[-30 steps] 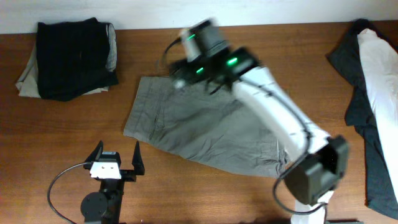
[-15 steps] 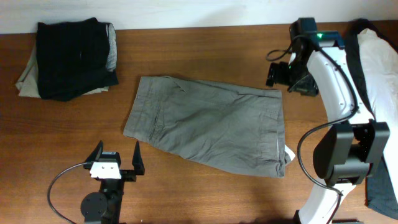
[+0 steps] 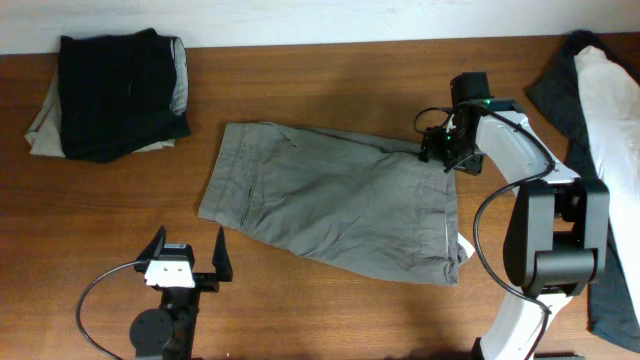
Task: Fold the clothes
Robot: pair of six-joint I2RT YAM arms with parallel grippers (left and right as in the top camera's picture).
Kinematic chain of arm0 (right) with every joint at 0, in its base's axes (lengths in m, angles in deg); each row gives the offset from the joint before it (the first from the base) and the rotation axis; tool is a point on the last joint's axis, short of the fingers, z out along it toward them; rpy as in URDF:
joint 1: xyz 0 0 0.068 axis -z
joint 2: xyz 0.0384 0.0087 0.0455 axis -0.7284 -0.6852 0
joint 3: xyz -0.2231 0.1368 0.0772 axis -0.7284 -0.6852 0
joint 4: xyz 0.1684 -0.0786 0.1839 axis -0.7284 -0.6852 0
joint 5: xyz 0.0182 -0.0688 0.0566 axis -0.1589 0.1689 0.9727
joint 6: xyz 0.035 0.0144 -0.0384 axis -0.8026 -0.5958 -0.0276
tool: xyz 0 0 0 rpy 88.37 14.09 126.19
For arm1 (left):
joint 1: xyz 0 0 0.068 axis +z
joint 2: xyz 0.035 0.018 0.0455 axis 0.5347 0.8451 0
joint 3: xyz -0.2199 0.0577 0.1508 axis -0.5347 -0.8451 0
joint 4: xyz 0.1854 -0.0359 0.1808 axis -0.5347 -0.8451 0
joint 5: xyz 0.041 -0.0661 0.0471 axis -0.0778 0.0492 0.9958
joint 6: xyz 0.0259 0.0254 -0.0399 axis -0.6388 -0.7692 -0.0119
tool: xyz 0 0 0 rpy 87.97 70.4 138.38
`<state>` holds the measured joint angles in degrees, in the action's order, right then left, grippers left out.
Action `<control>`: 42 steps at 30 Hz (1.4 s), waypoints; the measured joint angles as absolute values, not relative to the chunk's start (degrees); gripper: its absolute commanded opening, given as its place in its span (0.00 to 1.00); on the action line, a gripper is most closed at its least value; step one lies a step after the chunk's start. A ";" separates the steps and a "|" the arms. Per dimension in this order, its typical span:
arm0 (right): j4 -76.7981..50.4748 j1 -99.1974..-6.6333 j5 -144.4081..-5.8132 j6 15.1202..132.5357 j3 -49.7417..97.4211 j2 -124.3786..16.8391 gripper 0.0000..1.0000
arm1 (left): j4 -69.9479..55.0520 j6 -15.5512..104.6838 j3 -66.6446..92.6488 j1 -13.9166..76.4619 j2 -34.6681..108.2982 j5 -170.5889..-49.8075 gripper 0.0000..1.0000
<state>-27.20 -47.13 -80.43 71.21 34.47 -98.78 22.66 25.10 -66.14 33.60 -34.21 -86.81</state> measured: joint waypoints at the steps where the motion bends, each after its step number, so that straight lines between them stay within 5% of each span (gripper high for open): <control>1: -27.20 -47.13 -80.41 71.18 34.47 -98.78 0.70 | 22.66 25.10 -66.14 33.60 -34.21 -86.81 0.99; 13: -25.15 -47.13 -80.30 71.18 32.44 -99.35 0.69 | 22.66 25.10 -66.14 33.60 -34.21 -86.81 0.99; 21: -22.59 -47.09 -80.30 70.99 32.18 -100.07 0.20 | 22.66 25.10 -66.14 33.60 -34.21 -86.81 0.99; 26: -22.53 -47.05 -81.81 71.12 32.24 -100.07 0.04 | 22.66 25.10 -66.14 33.60 -34.21 -86.81 0.99; 40: -21.52 -47.05 -89.81 69.65 37.18 -100.07 0.05 | 22.66 25.10 -66.14 33.60 -34.21 -86.81 0.99; 41: -21.00 -47.05 -90.51 69.41 37.18 -100.07 0.15 | 22.66 25.10 -66.14 33.60 -34.21 -86.81 0.99; 42: -20.41 -47.05 -91.43 68.91 37.18 -100.07 0.55 | 22.66 25.10 -66.12 33.60 -34.21 -86.81 0.99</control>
<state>-20.41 -47.05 -91.43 68.91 37.18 -100.07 22.66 25.10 -66.12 33.60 -34.21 -86.81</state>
